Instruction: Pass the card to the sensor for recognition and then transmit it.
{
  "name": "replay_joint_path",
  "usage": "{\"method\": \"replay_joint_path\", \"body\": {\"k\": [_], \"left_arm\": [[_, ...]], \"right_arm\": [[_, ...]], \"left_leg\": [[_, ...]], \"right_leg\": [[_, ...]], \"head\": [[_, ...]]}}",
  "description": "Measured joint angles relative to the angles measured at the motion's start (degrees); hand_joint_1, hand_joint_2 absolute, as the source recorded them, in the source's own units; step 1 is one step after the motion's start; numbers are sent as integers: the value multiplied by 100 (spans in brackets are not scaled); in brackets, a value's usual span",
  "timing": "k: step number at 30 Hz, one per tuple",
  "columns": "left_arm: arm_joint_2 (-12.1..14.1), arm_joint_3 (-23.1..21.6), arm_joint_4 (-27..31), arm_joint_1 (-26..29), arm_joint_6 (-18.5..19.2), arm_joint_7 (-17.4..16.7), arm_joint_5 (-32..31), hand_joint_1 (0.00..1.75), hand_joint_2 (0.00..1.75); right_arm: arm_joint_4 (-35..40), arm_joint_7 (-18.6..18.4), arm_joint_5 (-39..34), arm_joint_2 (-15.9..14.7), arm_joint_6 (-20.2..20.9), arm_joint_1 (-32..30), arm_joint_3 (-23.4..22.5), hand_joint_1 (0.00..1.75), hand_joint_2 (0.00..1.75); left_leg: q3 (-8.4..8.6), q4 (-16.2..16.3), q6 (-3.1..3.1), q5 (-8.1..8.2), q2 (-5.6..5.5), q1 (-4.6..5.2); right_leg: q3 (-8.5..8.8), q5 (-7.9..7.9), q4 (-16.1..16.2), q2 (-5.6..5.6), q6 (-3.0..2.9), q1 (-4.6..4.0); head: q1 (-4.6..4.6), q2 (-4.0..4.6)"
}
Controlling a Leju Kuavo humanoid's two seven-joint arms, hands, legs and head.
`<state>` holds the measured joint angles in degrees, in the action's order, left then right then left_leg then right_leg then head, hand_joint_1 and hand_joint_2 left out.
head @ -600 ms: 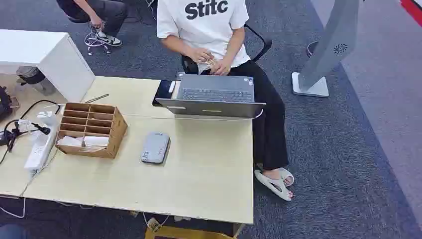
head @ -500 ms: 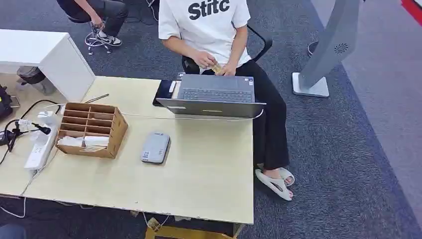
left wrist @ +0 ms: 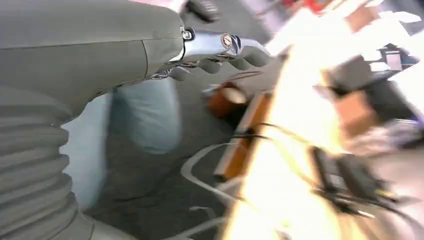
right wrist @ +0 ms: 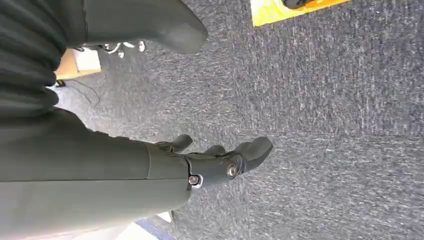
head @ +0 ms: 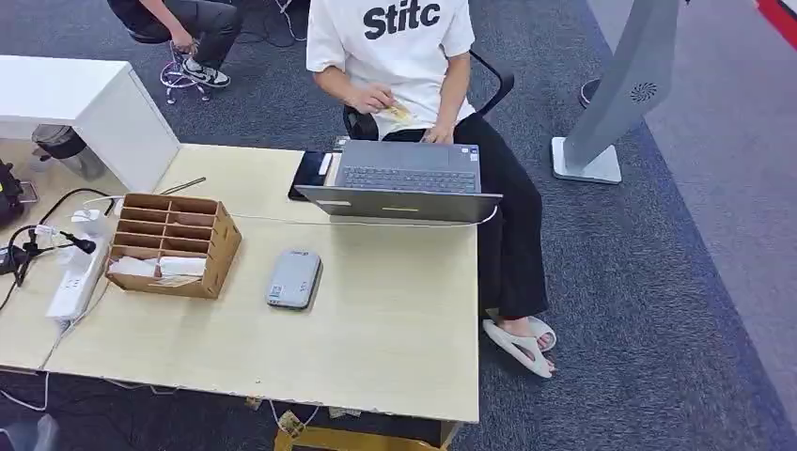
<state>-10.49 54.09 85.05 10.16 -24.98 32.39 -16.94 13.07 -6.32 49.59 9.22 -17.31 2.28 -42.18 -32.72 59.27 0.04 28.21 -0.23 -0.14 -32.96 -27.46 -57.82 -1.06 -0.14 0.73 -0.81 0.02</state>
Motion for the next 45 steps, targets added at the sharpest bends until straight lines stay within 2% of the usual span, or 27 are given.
{"method": "replay_joint_path", "body": {"k": [11,17,28,38,45], "left_arm": [[646,-1845,1472,162,-411,210,-124,0,175],[1047,-2896,1842,-270,-334,87,-332,0,175],[1508,-4316,1667,-1566,37,-700,-1108,0,175],[1991,-5424,949,-2504,92,-1435,-2229,0,175],[2439,-5929,478,-2892,77,-1976,-3139,0,175]], "right_arm": [[-22,-52,227,63,59,24,-59,0,175],[-33,-120,413,92,153,40,-59,0,175],[-66,-260,752,105,341,52,-57,0,175],[-79,-282,1084,111,557,75,-11,0,175],[-83,-284,1336,114,719,77,66,0,175]], "left_leg": [[2,0,0,-1,0,0],[3,1,-1,-4,2,0],[2,2,-5,-14,2,0],[1,2,-6,-15,3,0],[1,2,-6,-16,3,-1]], "right_leg": [[-2,1,-1,-1,-1,0],[-2,6,-1,-2,-6,0],[-2,12,-2,-6,-8,0],[-4,12,-4,-8,-8,0],[-6,13,-7,-9,-10,0]], "head": [[2,2],[0,0],[0,0],[0,2],[0,0]]}}
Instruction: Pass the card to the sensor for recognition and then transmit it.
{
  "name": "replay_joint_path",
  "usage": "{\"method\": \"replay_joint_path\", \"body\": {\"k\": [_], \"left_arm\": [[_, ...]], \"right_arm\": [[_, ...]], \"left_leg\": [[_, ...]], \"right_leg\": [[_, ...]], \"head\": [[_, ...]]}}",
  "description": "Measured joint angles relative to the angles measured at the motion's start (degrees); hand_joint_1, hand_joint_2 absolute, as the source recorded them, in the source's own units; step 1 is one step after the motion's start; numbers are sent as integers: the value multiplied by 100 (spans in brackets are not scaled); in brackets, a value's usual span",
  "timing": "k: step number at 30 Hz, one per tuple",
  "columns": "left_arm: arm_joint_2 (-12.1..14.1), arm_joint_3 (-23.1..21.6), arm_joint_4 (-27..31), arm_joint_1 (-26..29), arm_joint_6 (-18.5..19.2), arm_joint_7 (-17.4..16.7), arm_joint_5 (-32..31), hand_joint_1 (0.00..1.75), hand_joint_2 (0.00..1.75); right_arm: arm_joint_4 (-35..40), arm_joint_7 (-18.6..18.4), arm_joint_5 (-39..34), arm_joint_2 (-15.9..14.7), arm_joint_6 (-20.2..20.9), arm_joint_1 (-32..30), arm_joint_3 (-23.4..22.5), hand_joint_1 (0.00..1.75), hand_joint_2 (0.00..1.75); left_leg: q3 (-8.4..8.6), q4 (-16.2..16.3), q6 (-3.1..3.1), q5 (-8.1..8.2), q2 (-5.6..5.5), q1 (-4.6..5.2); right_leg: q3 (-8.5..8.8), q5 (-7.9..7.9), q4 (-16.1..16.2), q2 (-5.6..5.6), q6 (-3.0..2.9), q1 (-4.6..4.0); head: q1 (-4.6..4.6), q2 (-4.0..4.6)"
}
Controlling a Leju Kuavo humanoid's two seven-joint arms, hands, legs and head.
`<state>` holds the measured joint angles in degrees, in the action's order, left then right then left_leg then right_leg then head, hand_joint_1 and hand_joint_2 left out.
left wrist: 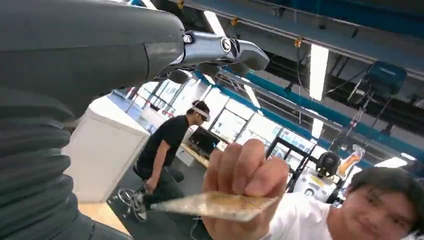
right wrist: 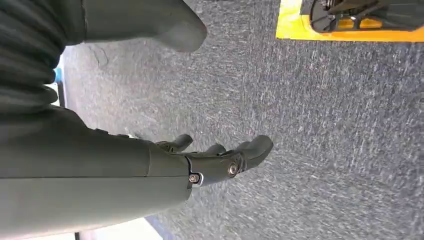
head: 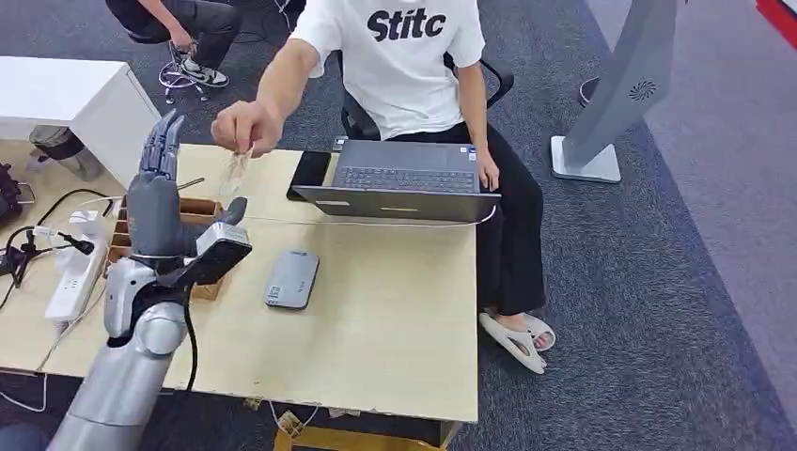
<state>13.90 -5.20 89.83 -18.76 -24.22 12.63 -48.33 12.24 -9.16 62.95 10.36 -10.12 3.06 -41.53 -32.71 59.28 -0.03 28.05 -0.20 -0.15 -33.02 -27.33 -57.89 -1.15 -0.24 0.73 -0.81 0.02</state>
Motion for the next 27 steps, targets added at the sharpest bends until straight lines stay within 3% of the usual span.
{"method": "replay_joint_path", "body": {"k": [1,2,3,11,27], "left_arm": [[61,-46,-53,-60,-7,-72,-149,30,175],[161,-146,-179,-144,-11,-172,-324,30,175],[247,-221,-265,-197,-15,-249,-457,175,175],[811,-693,-839,-457,-55,-848,-1652,175,175],[1016,-802,-1062,-466,-103,-933,-1934,175,175]], "right_arm": [[-2,2,33,-2,22,-1,7,0,175],[-6,4,79,0,50,-1,28,0,175],[-11,9,109,0,66,6,42,0,175],[-33,26,389,15,258,18,164,0,175],[-35,2,472,44,282,27,184,0,175]], "left_leg": [[0,0,0,0,0,0],[-2,0,0,-2,-2,0],[-2,0,0,-2,-1,0],[-2,0,-1,-3,1,-1],[-3,0,-1,-3,2,-1]], "right_leg": [[0,0,0,1,0,0],[0,0,0,2,0,0],[0,0,-1,2,0,0],[-1,1,-3,0,-1,0],[-2,1,-3,-2,-2,0]], "head": [[0,0],[4,0],[0,0],[0,0],[0,0]]}}
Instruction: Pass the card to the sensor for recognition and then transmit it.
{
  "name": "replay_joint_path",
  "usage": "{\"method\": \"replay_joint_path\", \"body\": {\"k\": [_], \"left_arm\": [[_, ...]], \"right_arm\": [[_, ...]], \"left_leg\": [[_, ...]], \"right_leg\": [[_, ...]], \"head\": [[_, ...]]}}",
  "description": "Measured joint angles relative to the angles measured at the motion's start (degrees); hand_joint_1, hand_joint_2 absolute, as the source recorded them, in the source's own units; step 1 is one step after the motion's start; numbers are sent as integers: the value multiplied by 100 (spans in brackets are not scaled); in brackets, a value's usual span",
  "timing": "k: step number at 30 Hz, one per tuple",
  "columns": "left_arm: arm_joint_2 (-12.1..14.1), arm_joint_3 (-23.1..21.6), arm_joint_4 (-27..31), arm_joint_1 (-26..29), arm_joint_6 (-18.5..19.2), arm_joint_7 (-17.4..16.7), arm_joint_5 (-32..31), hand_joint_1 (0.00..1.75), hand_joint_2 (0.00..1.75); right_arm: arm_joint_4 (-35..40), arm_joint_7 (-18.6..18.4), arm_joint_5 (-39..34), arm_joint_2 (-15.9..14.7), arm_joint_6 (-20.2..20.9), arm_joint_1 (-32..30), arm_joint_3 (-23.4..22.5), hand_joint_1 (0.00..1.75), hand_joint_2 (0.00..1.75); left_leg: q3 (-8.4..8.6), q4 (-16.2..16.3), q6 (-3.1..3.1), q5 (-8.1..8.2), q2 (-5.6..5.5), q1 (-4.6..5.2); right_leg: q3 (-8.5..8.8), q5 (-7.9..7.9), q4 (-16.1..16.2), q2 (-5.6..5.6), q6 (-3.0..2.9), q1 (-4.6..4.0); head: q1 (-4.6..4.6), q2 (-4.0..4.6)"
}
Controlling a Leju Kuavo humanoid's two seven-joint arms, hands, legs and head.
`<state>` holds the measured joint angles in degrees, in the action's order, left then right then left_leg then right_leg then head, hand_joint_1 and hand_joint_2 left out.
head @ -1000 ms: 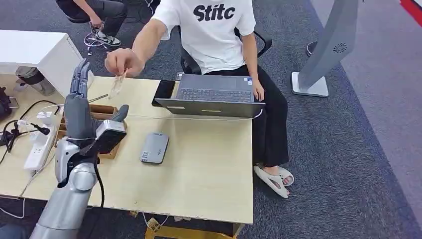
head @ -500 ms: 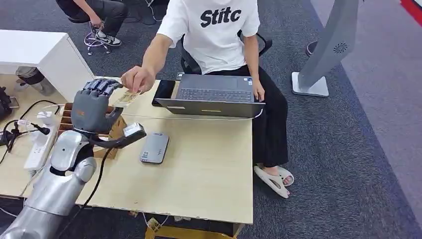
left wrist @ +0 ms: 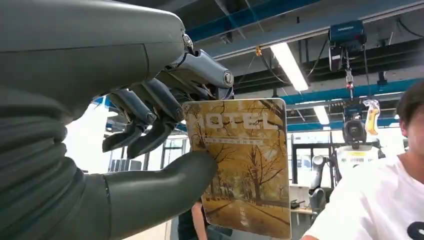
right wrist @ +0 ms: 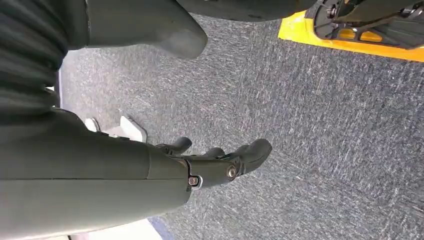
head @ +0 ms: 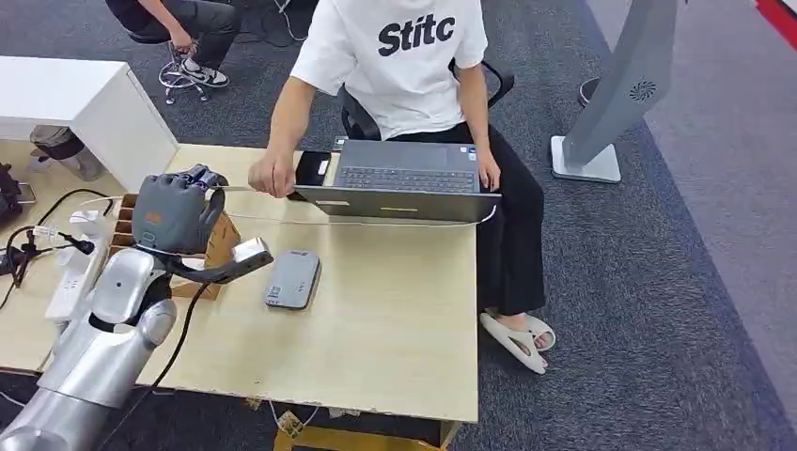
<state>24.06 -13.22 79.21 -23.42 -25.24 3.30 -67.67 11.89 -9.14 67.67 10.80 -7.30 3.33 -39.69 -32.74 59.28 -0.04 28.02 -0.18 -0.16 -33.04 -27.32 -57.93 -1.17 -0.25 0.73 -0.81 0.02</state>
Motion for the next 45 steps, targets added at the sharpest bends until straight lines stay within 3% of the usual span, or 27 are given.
{"method": "replay_joint_path", "body": {"k": [10,21,32,45], "left_arm": [[-101,-391,-126,112,297,118,-66,175,175],[-587,-791,-1055,95,271,39,-78,175,175],[-776,-855,-1996,-103,127,-20,2,175,175],[-887,-855,-2516,-186,203,-81,-109,175,175]], "right_arm": [[0,33,4,0,20,3,0,0,175],[0,15,55,0,26,21,0,0,175],[0,15,92,0,15,26,0,0,175],[-11,9,118,0,26,25,0,0,175]], "left_leg": [[0,0,0,0,-1,1],[0,1,0,0,-1,1],[0,0,0,0,0,0],[0,1,0,0,-1,1]], "right_leg": [[0,0,1,1,0,0],[0,1,1,1,0,1],[-1,0,1,1,0,0],[0,0,1,1,0,0]], "head": [[0,0],[0,0],[0,0],[2,0]]}}
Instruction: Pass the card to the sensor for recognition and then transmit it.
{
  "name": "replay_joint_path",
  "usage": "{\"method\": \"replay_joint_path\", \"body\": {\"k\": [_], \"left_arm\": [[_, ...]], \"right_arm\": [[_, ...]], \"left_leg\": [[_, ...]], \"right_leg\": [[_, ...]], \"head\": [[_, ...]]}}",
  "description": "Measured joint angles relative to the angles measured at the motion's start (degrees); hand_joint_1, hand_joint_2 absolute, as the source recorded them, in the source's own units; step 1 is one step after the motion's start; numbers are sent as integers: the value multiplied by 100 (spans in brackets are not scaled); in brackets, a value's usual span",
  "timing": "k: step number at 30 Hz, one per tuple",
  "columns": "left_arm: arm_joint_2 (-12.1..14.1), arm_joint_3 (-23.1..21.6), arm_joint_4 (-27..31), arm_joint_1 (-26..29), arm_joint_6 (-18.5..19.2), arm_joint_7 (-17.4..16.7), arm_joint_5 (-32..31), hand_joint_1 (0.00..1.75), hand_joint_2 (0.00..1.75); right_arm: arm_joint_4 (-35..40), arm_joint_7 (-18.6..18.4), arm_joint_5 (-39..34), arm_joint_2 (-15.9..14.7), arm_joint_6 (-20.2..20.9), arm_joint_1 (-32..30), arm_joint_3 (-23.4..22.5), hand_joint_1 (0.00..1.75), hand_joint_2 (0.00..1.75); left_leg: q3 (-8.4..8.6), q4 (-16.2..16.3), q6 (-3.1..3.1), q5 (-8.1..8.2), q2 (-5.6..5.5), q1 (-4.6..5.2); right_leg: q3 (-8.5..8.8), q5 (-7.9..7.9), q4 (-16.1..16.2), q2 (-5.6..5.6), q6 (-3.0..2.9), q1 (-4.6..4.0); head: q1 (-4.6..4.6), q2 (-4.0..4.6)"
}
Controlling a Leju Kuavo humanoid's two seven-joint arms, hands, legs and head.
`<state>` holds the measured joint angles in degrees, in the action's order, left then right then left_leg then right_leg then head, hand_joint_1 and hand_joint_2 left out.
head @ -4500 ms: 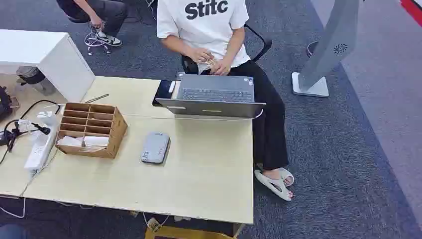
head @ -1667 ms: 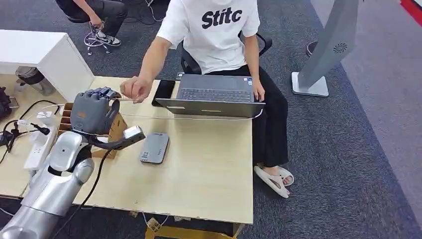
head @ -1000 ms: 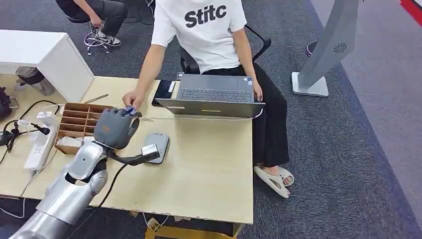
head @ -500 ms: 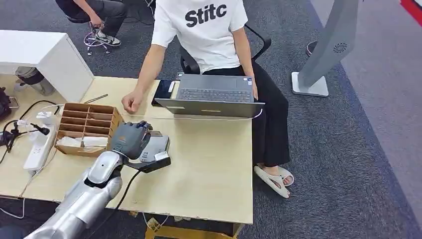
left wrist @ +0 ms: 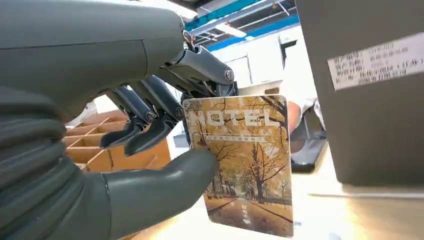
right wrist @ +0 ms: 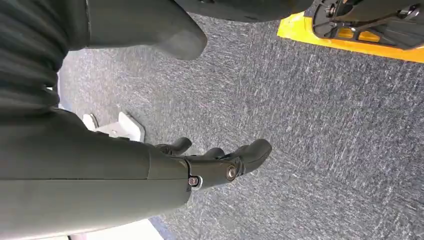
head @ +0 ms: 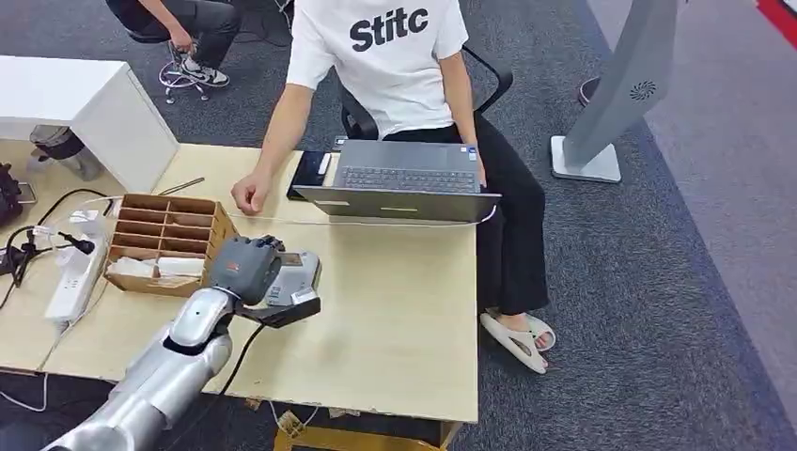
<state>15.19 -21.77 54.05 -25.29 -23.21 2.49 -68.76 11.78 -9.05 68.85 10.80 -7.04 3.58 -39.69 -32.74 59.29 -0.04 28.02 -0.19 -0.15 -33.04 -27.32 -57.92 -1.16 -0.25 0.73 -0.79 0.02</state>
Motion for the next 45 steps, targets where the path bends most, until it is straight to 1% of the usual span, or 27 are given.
{"method": "replay_joint_path", "body": {"k": [9,16,19,24,26,27,29,32,34,38,41,45], "left_arm": [[-166,-2,-232,0,111,13,-6,175,175],[-273,-4,-328,9,105,61,53,175,175],[-302,-4,-385,10,-83,72,98,175,175],[-291,-2,-363,10,-236,111,273,175,175],[-223,2,-185,10,-276,109,297,175,175],[-194,11,-76,3,-374,79,264,175,175],[-94,74,233,-58,-518,61,269,175,175],[59,188,729,-239,-590,48,247,175,175],[153,308,1052,-428,-529,35,341,175,175],[336,465,1519,-857,-261,0,365,175,175],[444,511,1661,-1162,-129,-50,238,175,175],[547,516,1694,-1445,-50,-129,120,175,175]], "right_arm": [[-2,15,11,2,0,0,0,0,175],[-4,15,26,2,7,0,0,0,175],[-4,17,26,0,7,0,0,0,175],[-4,15,35,2,0,-1,0,0,175],[-4,15,46,0,-7,-4,0,0,175],[-4,13,85,0,-13,-4,0,0,175],[-4,-2,120,2,-26,-4,0,0,175],[-4,31,135,0,-70,-5,0,0,175],[-4,81,135,2,-76,-4,0,0,175],[-4,83,135,2,-81,-4,0,0,175],[-4,66,138,2,-66,-4,0,0,175],[-7,15,135,0,-57,-4,0,0,175]], "left_leg": [[0,0,0,0,0,0],[1,0,0,0,-2,0],[2,0,-1,-1,-3,0],[2,0,-2,-3,-3,-1],[1,0,-2,-4,-3,-3],[2,0,-2,-4,-3,-3],[1,0,-2,-5,-3,-3],[1,0,-3,-6,-3,-4],[0,0,-4,-7,-3,-4],[0,0,-6,-10,-3,-4],[1,0,-7,-10,-3,-4],[1,0,-7,-10,-2,-4]], "right_leg": [[1,0,0,0,0,0],[5,0,0,4,0,0],[6,0,-1,5,0,0],[5,1,-3,5,-1,0],[3,2,-3,5,-2,0],[3,2,-3,5,-2,0],[2,2,-3,5,-3,0],[2,2,-4,5,-3,-1],[1,3,-4,5,-4,-2],[2,6,-5,5,-4,-3],[2,7,-6,4,-5,-2],[1,7,-6,4,-5,-2]], "head": [[-2,0],[-2,2],[-2,2],[-2,0],[0,2],[-2,0],[-2,2],[-2,0],[0,0],[0,0],[-2,0],[0,0]]}}
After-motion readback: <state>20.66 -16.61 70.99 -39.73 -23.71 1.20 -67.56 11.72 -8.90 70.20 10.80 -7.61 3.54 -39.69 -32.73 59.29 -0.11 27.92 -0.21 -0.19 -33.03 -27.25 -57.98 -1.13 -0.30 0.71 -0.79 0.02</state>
